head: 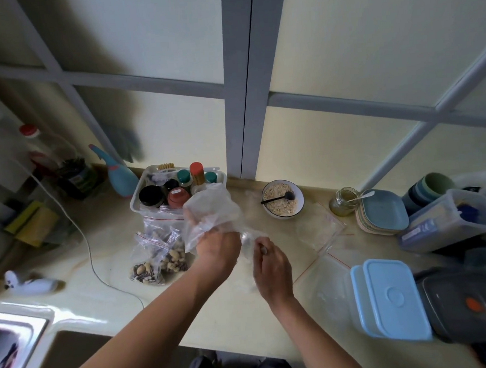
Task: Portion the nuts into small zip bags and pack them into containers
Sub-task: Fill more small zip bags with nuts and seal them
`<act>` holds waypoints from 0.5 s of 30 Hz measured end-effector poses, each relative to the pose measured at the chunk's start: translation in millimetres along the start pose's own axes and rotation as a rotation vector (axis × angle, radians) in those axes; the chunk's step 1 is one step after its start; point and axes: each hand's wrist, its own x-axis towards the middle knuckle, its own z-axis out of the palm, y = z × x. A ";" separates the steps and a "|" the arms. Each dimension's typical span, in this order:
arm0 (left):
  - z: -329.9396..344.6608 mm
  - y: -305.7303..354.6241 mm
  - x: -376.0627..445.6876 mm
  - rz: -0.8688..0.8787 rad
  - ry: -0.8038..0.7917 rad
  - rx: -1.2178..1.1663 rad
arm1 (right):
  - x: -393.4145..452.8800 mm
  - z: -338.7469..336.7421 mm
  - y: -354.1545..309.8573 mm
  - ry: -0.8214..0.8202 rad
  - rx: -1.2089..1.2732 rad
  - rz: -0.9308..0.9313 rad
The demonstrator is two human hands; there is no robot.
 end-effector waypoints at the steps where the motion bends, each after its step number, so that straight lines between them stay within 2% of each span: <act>1: 0.2 2.9 1.0 0.005 -0.009 0.007 | -1.1 -2.4 -0.1 0.014 -0.009 -0.010; 3: -2.9 7.6 -0.6 -0.010 -0.010 -0.004 | -4.2 -5.7 1.1 0.035 -0.043 -0.025; 6: -8.8 17.3 -4.0 -0.086 0.069 -0.085 | -6.1 -10.6 2.6 0.012 -0.042 0.006; 8: -19.3 27.6 -7.3 -0.147 0.162 -0.169 | -6.7 -11.7 5.6 -0.033 0.001 0.040; 11: -30.3 44.7 -10.3 -0.131 0.306 -0.278 | -7.7 -9.3 12.6 -0.069 0.065 0.081; 13: -35.3 58.3 -12.4 -0.107 0.301 -0.276 | -9.8 -11.0 12.6 -0.049 0.142 0.090; 15: -40.1 68.3 -14.4 -0.075 0.324 -0.163 | -10.3 -16.2 10.4 -0.004 0.218 0.094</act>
